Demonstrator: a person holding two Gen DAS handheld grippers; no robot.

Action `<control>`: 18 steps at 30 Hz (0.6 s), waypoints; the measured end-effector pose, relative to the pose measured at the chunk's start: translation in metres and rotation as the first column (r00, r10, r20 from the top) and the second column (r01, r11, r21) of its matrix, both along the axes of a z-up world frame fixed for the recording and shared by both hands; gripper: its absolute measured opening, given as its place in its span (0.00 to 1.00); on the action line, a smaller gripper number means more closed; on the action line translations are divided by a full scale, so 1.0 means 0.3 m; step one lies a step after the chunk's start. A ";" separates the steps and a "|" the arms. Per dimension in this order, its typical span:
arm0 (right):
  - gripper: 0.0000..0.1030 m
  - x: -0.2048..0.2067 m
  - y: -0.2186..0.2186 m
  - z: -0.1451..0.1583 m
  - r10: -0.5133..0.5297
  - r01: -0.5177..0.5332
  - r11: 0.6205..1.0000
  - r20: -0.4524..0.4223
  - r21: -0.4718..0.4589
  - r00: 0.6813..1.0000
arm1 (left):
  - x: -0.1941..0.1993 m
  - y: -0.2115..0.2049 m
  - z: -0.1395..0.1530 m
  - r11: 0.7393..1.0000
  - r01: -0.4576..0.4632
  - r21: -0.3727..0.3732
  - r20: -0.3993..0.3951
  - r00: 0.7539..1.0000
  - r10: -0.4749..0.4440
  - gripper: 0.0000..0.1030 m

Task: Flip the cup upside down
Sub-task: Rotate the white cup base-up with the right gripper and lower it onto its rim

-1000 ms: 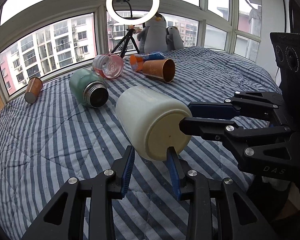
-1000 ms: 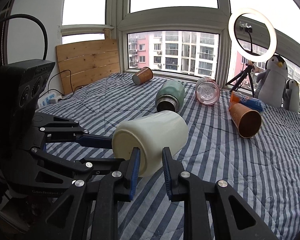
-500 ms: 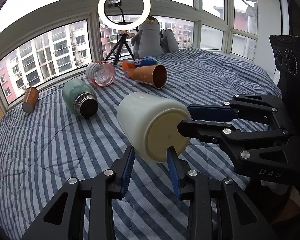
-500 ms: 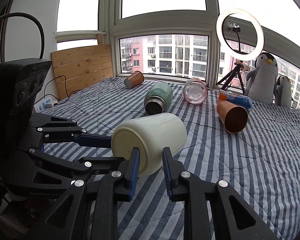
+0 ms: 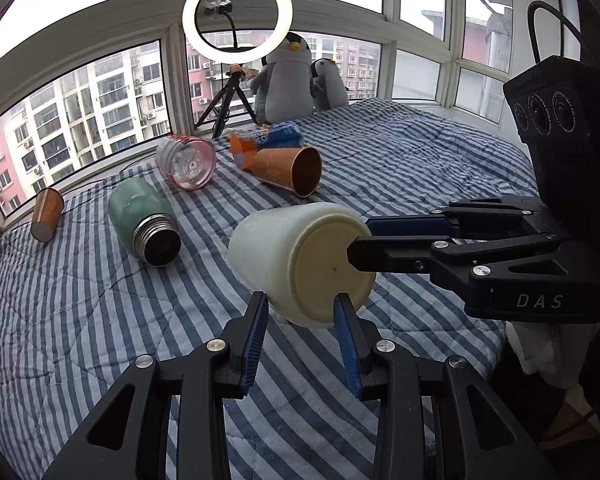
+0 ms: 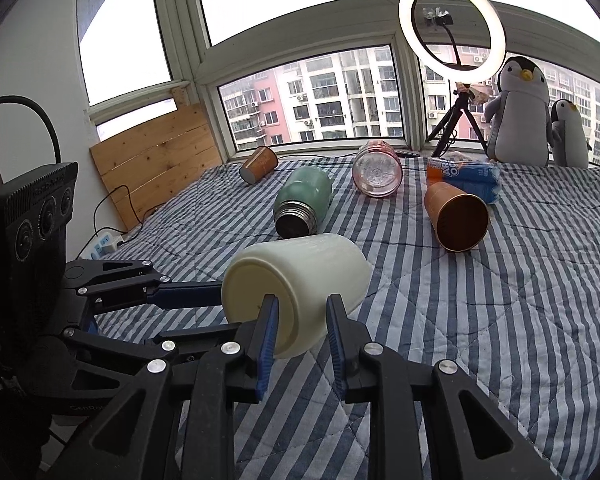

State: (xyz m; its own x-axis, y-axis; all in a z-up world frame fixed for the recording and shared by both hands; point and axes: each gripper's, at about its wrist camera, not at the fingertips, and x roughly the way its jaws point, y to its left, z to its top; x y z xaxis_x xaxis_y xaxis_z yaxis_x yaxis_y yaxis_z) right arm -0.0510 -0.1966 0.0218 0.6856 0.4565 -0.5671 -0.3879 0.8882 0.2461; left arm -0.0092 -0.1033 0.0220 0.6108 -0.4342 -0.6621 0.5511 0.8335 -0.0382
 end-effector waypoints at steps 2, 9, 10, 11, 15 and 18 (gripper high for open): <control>0.22 0.037 -0.019 0.005 0.002 -0.001 1.000 -0.043 0.024 0.999 | 0.039 -0.002 0.013 1.000 0.001 -0.022 -0.039 0.999 -0.002 0.35; 0.22 0.177 -0.078 0.017 -0.007 0.022 0.996 -0.159 0.090 0.987 | 0.155 -0.023 0.040 0.999 0.010 -0.039 -0.088 0.996 -0.013 0.36; 0.22 0.192 -0.075 0.018 -0.014 0.027 0.996 -0.158 0.081 0.987 | 0.172 -0.025 0.041 0.999 0.007 -0.041 -0.090 0.996 -0.010 0.36; 0.22 0.209 -0.072 0.020 -0.021 0.033 0.997 -0.158 0.076 0.987 | 0.190 -0.023 0.041 0.999 0.006 -0.043 -0.090 0.996 -0.010 0.37; 0.22 0.284 -0.070 0.007 -0.028 0.044 0.995 -0.167 0.088 0.986 | 0.256 -0.003 0.042 0.996 -0.012 -0.088 -0.083 0.997 0.004 0.37; 0.22 0.325 -0.059 -0.007 -0.021 0.040 0.993 -0.170 0.107 0.985 | 0.276 -0.003 0.039 0.995 -0.015 -0.099 -0.073 0.997 0.007 0.37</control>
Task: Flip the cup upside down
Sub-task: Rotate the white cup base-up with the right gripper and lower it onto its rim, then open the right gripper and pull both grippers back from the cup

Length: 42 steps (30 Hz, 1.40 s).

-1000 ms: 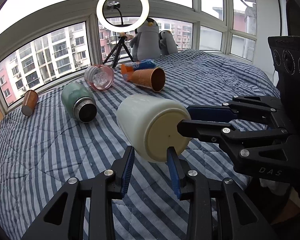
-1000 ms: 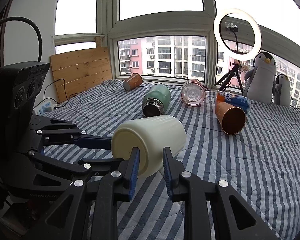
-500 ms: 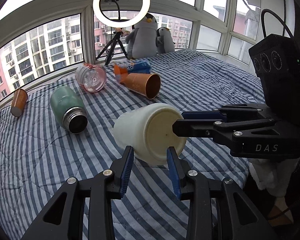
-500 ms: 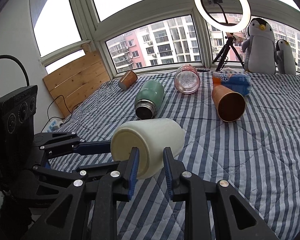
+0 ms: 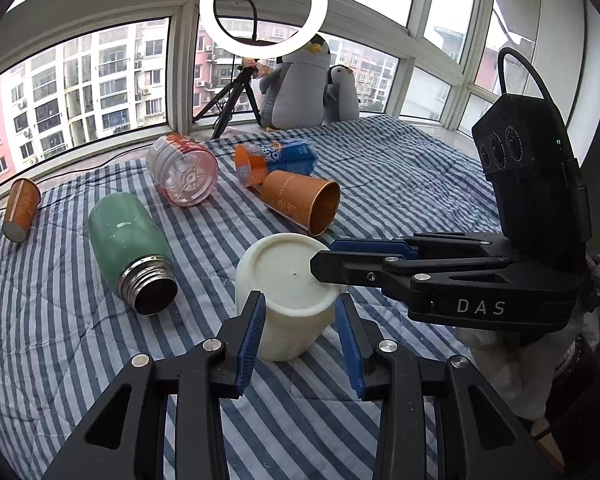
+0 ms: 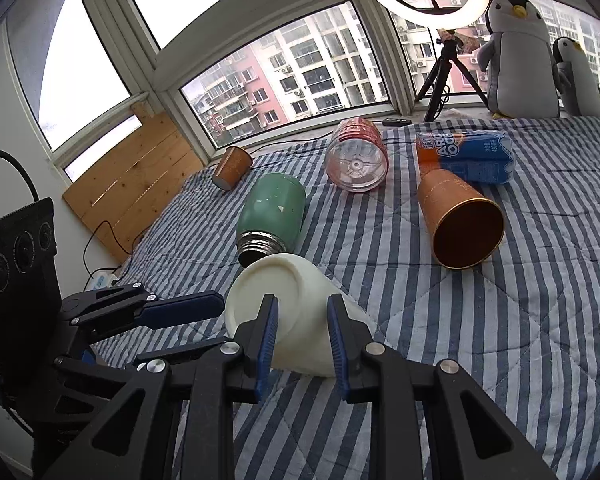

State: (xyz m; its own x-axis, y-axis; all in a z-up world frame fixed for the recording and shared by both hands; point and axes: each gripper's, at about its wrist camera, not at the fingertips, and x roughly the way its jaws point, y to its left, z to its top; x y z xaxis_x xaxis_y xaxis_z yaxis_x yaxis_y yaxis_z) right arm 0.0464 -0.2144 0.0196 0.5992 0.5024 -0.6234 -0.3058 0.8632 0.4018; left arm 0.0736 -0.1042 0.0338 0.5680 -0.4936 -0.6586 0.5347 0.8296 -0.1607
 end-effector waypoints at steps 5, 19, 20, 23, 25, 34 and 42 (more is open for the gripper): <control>0.23 0.014 0.007 -0.006 -0.019 0.019 1.000 0.019 -0.001 1.000 | 0.000 0.007 -0.007 1.000 0.023 -0.007 0.014 1.000 -0.022 0.38; 0.53 -0.183 -0.013 0.070 -0.171 0.203 0.976 0.314 -0.073 0.934 | -0.183 0.153 0.031 0.972 -0.172 -0.158 0.200 0.959 0.202 0.90; 0.55 -0.205 -0.008 0.069 -0.179 0.223 0.970 0.347 -0.092 0.921 | -0.205 0.163 0.033 0.965 -0.199 -0.169 0.233 0.944 0.236 0.94; 0.59 -0.263 0.014 0.063 -0.195 0.289 0.945 0.445 -0.154 0.874 | -0.252 0.174 0.031 0.952 -0.242 -0.190 0.302 0.908 0.291 0.96; 0.62 -0.295 0.031 0.054 -0.192 0.320 0.930 0.499 -0.183 0.845 | -0.276 0.173 0.027 0.941 -0.281 -0.188 0.355 0.874 0.332 0.99; 0.64 -0.334 0.041 0.015 -0.214 0.382 0.905 0.576 -0.186 0.789 | -0.275 0.149 -0.029 0.919 -0.348 -0.186 0.423 0.816 0.394 0.99; 0.64 -0.347 0.029 0.005 -0.244 0.405 0.901 0.590 -0.154 0.770 | -0.275 0.098 -0.075 0.923 -0.352 -0.153 0.456 0.804 0.382 0.99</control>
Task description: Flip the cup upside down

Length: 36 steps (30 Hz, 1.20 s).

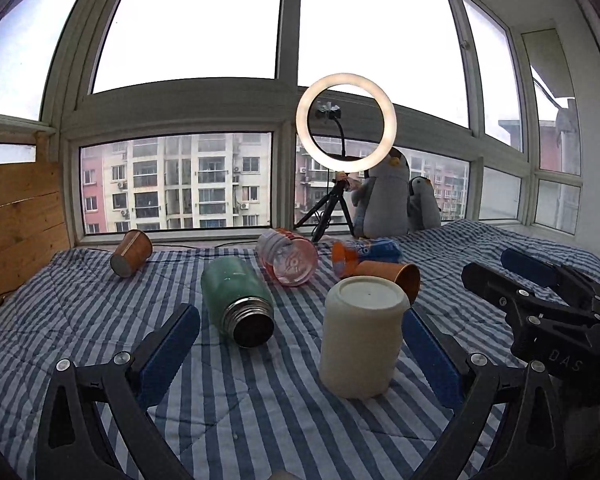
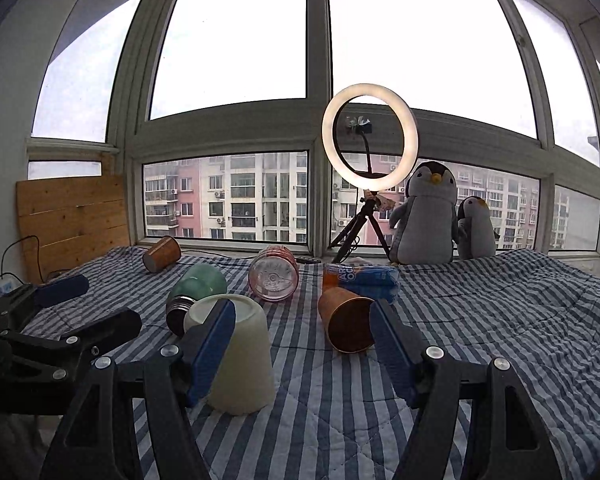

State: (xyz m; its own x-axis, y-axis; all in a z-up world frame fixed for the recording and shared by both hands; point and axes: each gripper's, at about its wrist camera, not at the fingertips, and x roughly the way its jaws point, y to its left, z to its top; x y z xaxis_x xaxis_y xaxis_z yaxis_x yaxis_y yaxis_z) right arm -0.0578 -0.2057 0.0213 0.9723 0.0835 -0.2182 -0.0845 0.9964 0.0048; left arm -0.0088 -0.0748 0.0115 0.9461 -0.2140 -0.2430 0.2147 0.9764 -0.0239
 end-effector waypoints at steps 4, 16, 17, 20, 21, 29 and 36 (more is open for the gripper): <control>0.64 -0.001 -0.005 -0.008 -0.005 0.004 1.000 0.005 0.014 1.000 | -0.027 -0.005 -0.001 1.000 -0.017 0.008 0.037 0.999 0.017 0.99; 0.70 -0.018 -0.009 -0.013 -0.015 0.015 1.000 0.031 0.018 0.999 | -0.075 0.032 0.010 0.994 -0.108 -0.028 0.100 0.989 0.110 0.99; 0.70 -0.020 -0.012 -0.012 -0.018 0.017 1.000 0.034 0.019 0.999 | -0.076 0.033 0.011 0.993 -0.115 -0.027 0.101 0.988 0.117 0.99; 0.70 -0.019 -0.012 -0.011 -0.021 0.021 1.000 0.032 0.020 0.999 | -0.071 0.033 0.012 0.992 -0.126 -0.023 0.092 0.987 0.128 0.99; 0.71 -0.019 -0.014 -0.011 -0.022 0.022 1.000 0.032 0.022 0.999 | -0.069 0.032 0.013 0.991 -0.129 -0.023 0.091 0.987 0.130 0.99; 0.76 -0.023 -0.017 -0.011 -0.021 0.020 0.999 0.037 0.029 0.999 | -0.057 0.028 0.011 0.991 -0.132 -0.017 0.081 0.988 0.133 0.99; 0.79 -0.022 -0.018 -0.009 -0.017 0.016 0.999 0.036 0.034 0.999 | -0.050 0.026 0.008 0.991 -0.134 -0.015 0.079 0.988 0.135 0.99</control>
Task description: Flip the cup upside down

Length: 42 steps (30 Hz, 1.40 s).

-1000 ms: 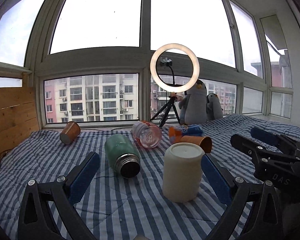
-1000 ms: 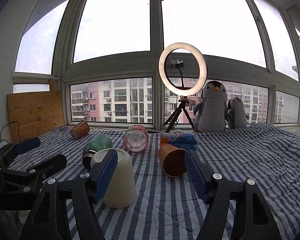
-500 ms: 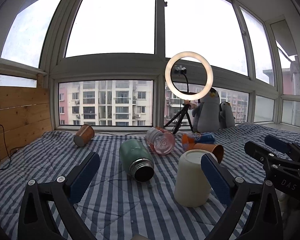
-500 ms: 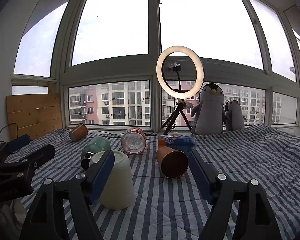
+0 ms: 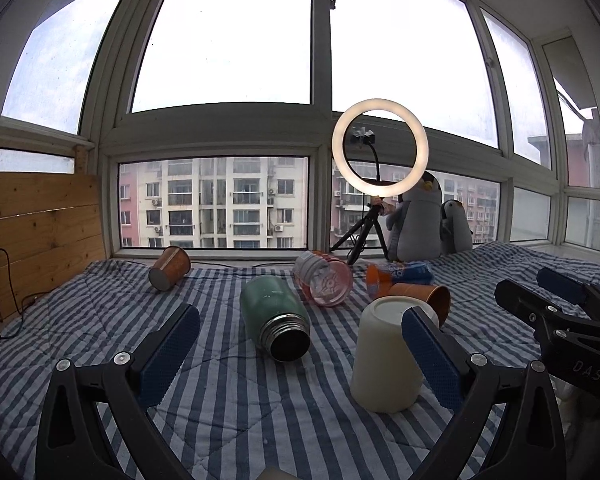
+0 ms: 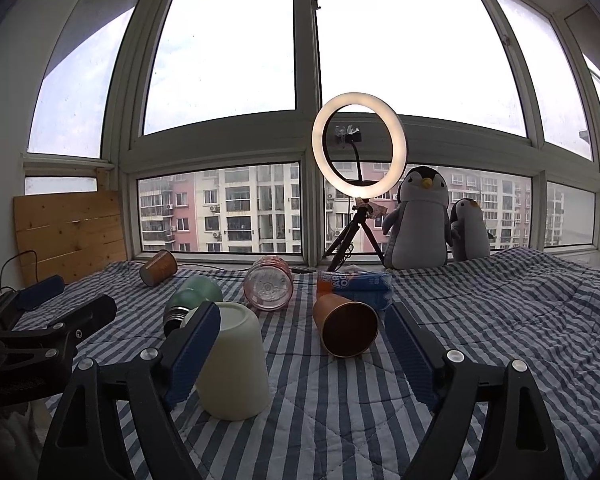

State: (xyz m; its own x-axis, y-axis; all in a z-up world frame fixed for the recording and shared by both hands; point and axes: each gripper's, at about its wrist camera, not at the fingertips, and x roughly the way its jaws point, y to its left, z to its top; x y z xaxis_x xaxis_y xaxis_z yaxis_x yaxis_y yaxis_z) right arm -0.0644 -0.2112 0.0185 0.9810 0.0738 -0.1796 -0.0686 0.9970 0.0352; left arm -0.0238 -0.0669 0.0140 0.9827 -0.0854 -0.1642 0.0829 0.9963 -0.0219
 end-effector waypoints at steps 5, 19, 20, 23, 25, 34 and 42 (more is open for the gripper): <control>0.79 0.003 0.003 0.002 0.003 -0.003 1.000 0.000 0.001 1.000 | -0.001 0.000 0.000 1.000 -0.001 -0.001 0.000 1.000 0.001 0.99; 0.79 0.006 0.008 0.002 0.003 -0.003 1.000 0.001 0.003 1.000 | -0.001 0.005 -0.003 1.000 -0.007 -0.001 0.000 1.000 0.007 0.99; 0.79 0.004 0.007 0.001 0.003 -0.003 1.000 0.001 0.003 1.000 | -0.001 0.005 -0.003 1.000 -0.006 -0.001 0.001 1.000 0.006 0.99; 0.79 0.002 0.007 0.000 0.004 -0.004 1.000 -0.001 0.003 1.000 | -0.001 0.006 -0.003 1.000 -0.006 -0.001 0.001 1.000 0.006 0.99; 0.79 0.003 0.008 0.001 0.004 -0.004 1.000 0.000 0.003 1.000 | 0.000 0.006 -0.003 1.000 -0.006 -0.001 0.001 1.000 0.006 0.99; 0.79 0.002 0.008 0.001 0.004 -0.004 1.000 -0.001 0.003 1.000 | 0.000 0.006 -0.002 1.000 -0.006 -0.001 0.000 1.000 0.006 0.99; 0.79 0.002 0.011 0.002 0.005 -0.005 1.000 -0.002 0.003 1.000 | 0.001 0.009 -0.004 1.000 -0.006 -0.001 0.000 1.000 0.006 0.99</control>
State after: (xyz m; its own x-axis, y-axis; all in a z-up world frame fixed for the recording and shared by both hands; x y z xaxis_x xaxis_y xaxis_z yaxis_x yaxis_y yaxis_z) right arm -0.0639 -0.2079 0.0191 0.9803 0.0791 -0.1812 -0.0734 0.9966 0.0385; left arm -0.0236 -0.0641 0.0129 0.9832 -0.0792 -0.1644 0.0765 0.9968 -0.0227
